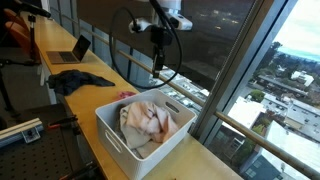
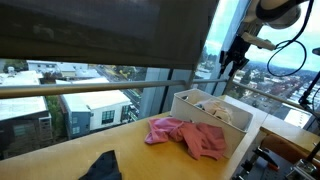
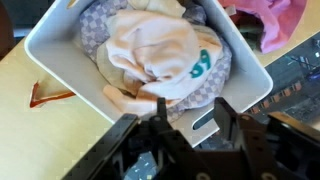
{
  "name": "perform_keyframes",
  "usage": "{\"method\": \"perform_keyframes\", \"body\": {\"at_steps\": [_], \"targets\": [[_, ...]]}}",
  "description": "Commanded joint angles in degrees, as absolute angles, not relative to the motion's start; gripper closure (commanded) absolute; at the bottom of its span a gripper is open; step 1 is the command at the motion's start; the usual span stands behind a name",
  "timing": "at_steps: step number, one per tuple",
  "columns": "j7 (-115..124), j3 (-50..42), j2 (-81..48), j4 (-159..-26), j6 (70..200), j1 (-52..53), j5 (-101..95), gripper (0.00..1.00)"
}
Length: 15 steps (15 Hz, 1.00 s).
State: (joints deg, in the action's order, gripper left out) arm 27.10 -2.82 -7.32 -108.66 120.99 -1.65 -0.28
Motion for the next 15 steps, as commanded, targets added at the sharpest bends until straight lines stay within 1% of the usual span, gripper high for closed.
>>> {"method": "perform_keyframes", "body": {"at_steps": [1,3,4,10,15], "targets": [[28.5,-1.0,-6.6,-108.5,121.1,1.3,-1.2,0.16],[30.6,1.6,-7.9,-109.3,122.4,4.6,-1.4,0.02],[31.3,2.9,-8.7,-109.4,122.8,6.1,-1.3,0.00],[36.0,10.3,-17.6,-108.0,124.9,16.2,0.8,0.00],[38.4,14.4,-30.0,-103.0,127.0,24.8,3.1,0.00]]}}
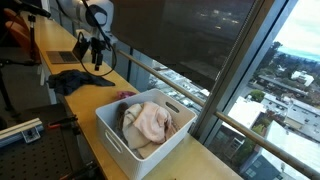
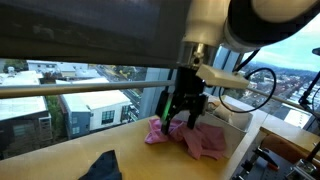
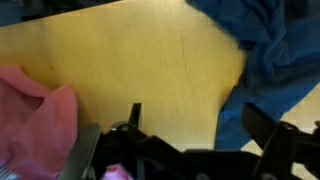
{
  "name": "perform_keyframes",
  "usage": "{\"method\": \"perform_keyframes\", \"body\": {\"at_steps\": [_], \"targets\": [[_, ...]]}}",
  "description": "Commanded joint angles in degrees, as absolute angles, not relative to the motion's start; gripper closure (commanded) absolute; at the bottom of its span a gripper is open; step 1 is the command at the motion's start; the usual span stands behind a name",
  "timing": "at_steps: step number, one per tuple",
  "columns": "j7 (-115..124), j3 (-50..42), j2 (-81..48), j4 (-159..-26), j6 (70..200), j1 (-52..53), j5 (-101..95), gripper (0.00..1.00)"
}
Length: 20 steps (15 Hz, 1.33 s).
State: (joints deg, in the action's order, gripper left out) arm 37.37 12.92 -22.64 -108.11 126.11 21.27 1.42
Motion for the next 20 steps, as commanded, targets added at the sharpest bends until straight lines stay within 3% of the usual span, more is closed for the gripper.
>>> {"method": "perform_keyframes", "body": {"at_steps": [1,10,11,12,20], "targets": [[39.0,14.9,-32.7,-101.1,126.9,26.7,3.5,0.00],[40.9,15.2,-51.3,-84.3,127.8,37.9,7.2,0.00],[40.8,15.0,-52.0,-83.5,128.1,38.1,7.6,0.25],[40.7,14.8,-52.5,-83.1,128.2,38.1,8.0,0.26],[40.7,12.7,-50.7,-88.8,131.2,35.3,9.4,0.86]]}}
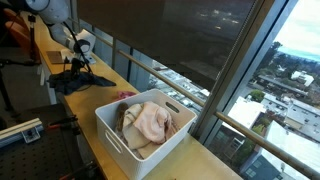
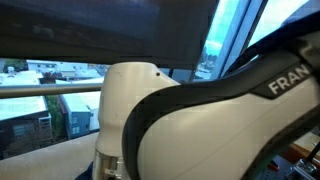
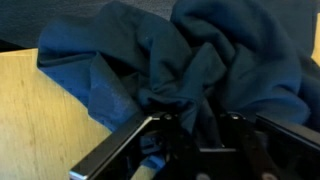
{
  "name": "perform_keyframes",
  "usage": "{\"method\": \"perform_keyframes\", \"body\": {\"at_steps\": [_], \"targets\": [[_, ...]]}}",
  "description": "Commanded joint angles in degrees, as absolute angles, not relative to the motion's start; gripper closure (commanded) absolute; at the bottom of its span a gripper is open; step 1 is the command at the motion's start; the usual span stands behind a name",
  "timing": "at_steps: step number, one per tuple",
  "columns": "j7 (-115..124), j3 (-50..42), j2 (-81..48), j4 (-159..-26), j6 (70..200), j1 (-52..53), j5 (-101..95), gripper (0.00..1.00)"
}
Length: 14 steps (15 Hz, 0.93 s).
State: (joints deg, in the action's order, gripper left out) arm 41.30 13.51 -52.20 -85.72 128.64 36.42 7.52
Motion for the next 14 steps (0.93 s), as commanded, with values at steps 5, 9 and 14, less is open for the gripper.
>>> {"method": "perform_keyframes", "body": {"at_steps": [5,9,14], "targets": [[41.3,11.8,-42.9,-98.9,137.0,31.1,10.7,0.97],[43.1,11.0,-32.5,-110.4,145.5,27.3,11.8,0.97],[46.6,10.1,-17.4,-124.5,153.1,24.1,12.7,0.97]]}}
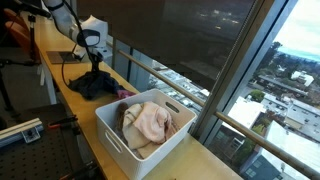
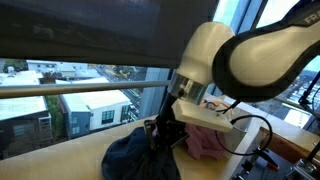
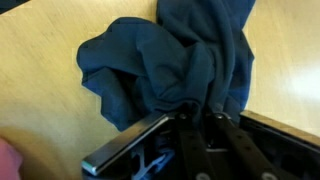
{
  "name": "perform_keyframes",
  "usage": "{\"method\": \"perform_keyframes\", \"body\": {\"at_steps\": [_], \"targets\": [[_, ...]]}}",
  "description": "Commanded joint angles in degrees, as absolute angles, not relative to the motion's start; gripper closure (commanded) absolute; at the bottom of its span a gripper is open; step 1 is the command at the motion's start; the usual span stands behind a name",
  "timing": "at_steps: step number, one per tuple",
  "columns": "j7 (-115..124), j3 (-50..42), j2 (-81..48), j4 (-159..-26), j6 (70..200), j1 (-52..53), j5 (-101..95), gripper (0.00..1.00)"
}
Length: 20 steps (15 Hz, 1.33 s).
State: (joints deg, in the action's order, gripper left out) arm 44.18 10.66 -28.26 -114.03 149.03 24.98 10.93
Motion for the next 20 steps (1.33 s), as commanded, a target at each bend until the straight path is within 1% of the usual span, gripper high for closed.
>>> {"method": "perform_keyframes", "body": {"at_steps": [1,5,9,12,14,17,20], "targets": [[47.3,10.2,-14.3,-127.1,153.7,23.4,12.7,0.97],[51.7,10.1,-0.9,-136.5,153.8,20.7,11.1,0.97],[56.9,10.8,12.9,-142.8,151.9,16.1,8.6,0.97],[59.4,11.4,23.0,-145.1,148.0,10.9,6.4,0.97],[58.8,10.8,29.0,-145.1,143.0,7.8,5.9,0.97],[57.7,10.8,31.6,-143.1,138.2,3.5,4.6,0.97],[56.9,11.1,30.2,-142.4,137.8,0.9,3.9,0.97]]}}
